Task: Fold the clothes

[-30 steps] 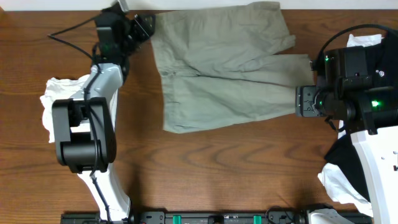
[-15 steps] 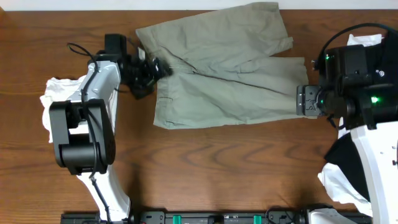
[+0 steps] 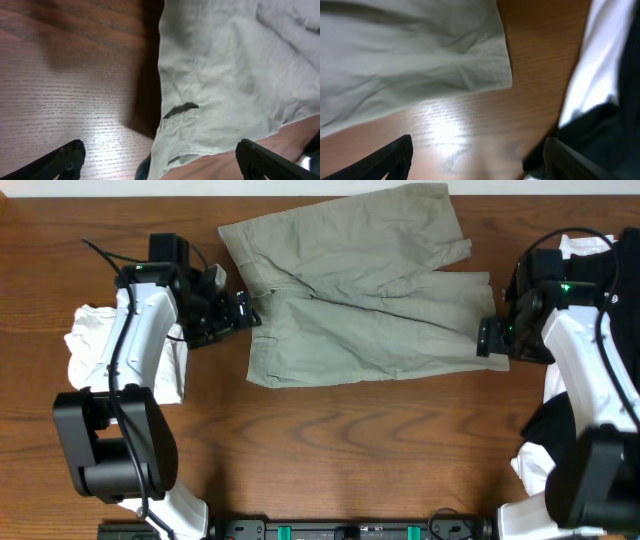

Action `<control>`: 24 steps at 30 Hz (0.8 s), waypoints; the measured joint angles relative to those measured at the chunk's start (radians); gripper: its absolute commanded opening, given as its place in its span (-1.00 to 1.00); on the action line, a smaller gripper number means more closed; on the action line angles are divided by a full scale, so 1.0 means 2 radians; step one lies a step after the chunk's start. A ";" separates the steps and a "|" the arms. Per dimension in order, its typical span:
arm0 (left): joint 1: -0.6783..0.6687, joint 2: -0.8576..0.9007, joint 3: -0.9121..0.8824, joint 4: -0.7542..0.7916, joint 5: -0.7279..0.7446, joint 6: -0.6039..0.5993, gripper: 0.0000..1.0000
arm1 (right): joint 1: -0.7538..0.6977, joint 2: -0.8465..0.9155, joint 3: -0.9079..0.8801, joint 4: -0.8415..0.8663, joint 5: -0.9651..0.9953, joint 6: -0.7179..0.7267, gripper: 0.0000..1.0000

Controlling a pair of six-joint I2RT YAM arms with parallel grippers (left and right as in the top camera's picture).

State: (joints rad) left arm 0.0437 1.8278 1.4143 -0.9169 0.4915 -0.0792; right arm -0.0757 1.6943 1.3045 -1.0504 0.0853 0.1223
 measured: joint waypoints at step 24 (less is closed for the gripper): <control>-0.047 0.001 -0.075 0.001 -0.001 0.031 0.97 | -0.034 0.162 0.008 0.086 -0.053 -0.045 -0.97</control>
State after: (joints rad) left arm -0.0498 1.8297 1.2648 -0.9146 0.4896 -0.0166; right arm -0.1429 2.0186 1.3209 -0.8783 -0.0204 0.0330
